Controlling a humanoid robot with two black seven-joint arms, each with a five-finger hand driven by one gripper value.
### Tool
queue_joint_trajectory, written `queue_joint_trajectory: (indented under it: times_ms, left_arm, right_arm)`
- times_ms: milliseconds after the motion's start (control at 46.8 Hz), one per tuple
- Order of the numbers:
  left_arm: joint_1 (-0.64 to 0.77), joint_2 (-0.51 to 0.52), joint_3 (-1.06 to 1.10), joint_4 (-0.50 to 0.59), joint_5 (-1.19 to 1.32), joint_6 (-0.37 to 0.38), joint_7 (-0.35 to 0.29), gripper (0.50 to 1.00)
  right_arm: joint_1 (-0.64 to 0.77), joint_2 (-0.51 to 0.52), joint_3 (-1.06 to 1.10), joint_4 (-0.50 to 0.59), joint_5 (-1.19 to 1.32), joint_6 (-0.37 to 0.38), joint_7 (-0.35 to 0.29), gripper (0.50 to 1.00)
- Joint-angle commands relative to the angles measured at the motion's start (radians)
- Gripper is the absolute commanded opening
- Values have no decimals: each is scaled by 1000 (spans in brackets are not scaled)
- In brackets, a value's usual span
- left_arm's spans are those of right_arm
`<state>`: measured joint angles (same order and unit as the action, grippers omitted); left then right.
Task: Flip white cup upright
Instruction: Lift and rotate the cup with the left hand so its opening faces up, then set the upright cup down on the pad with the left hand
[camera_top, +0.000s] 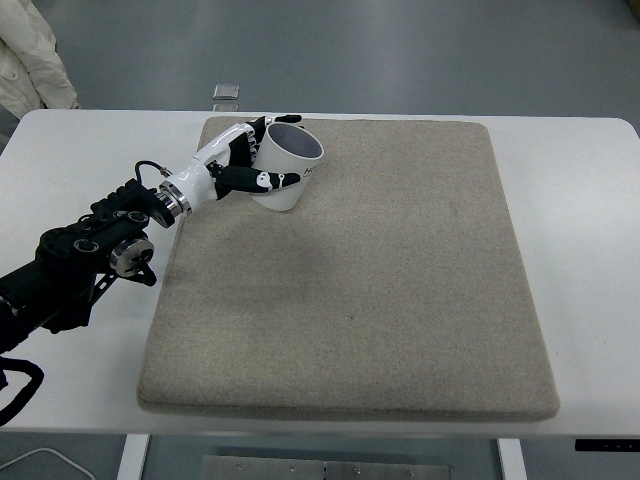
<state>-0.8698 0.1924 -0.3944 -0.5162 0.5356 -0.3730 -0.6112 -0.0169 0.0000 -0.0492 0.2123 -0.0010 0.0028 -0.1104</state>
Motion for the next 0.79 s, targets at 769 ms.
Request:
queue_joint_trajectory:
  times_ms: [769]
  left_arm:
    - [6, -31, -11, 156, -161, -238, 0, 500]
  right_arm:
    - [-5, 0, 0, 10, 1, -1, 0, 930]
